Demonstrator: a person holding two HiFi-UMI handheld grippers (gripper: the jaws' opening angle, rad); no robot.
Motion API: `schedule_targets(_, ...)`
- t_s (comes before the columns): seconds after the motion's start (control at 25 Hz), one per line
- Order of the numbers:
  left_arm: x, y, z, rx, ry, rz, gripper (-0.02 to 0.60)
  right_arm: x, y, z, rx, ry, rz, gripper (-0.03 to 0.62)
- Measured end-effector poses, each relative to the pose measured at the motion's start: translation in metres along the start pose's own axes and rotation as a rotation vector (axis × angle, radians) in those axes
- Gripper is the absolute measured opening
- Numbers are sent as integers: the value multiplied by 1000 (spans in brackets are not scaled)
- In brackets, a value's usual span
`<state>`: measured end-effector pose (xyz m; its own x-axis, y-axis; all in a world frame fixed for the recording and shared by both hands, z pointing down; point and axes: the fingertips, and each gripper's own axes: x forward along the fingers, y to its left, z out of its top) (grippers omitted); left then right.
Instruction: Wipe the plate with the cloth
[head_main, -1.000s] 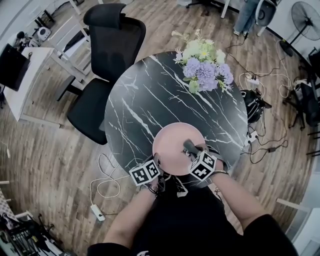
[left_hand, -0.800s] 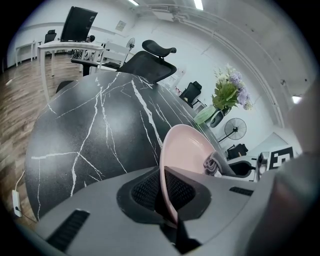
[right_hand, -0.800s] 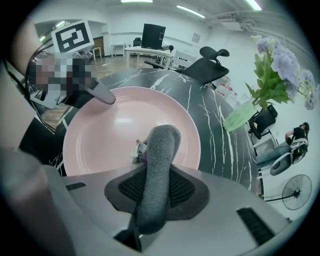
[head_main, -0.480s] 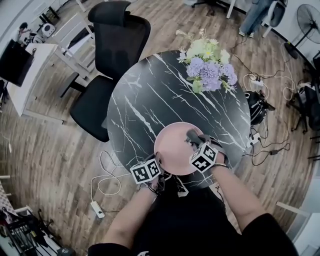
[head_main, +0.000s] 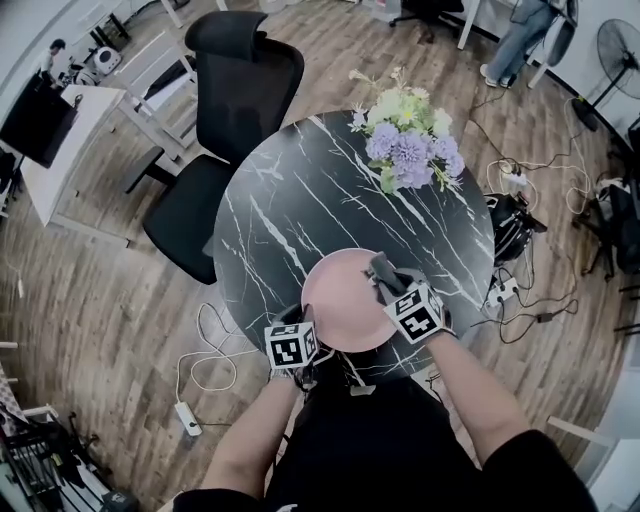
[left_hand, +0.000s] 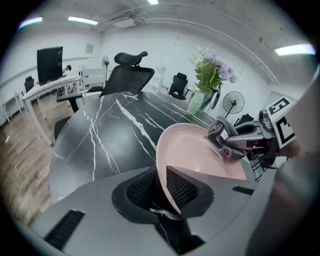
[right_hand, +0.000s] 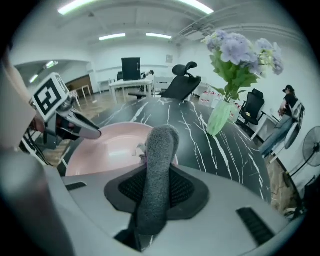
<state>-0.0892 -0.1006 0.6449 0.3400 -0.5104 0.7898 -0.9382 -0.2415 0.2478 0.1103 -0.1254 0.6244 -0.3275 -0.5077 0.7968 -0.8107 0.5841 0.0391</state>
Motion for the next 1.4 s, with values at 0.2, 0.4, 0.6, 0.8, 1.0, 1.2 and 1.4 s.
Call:
schedule_targets(0.2,-22,-4,20,93,-125,77,92,-28,-5,22,23,-173,63,110)
schedule_targets(0.4,-55,-26,28,100,-242,106,76,-64,-1,42,116,-343,190,110)
schedule_targets(0.6,-88,-54,26,-21,-345,66,22,-92,4,51,149,-413,273,110)
schedule_targets(0.8,-127,-79,20,-148,-447,17,20,-114,19,60,94,-451,347,110)
schedule_targets(1.0,-162,-97,-10,-215,-483,-9,20,-129,51,54,49,-465,428,109)
schedule_targets(1.2,-187,-102,-37,-211,-502,13,20,-131,82,43,20,-446,486,109)
schedule_targets(1.4,-201,-97,-49,-216,-523,5,19,-131,110,32,22,-427,510,109)
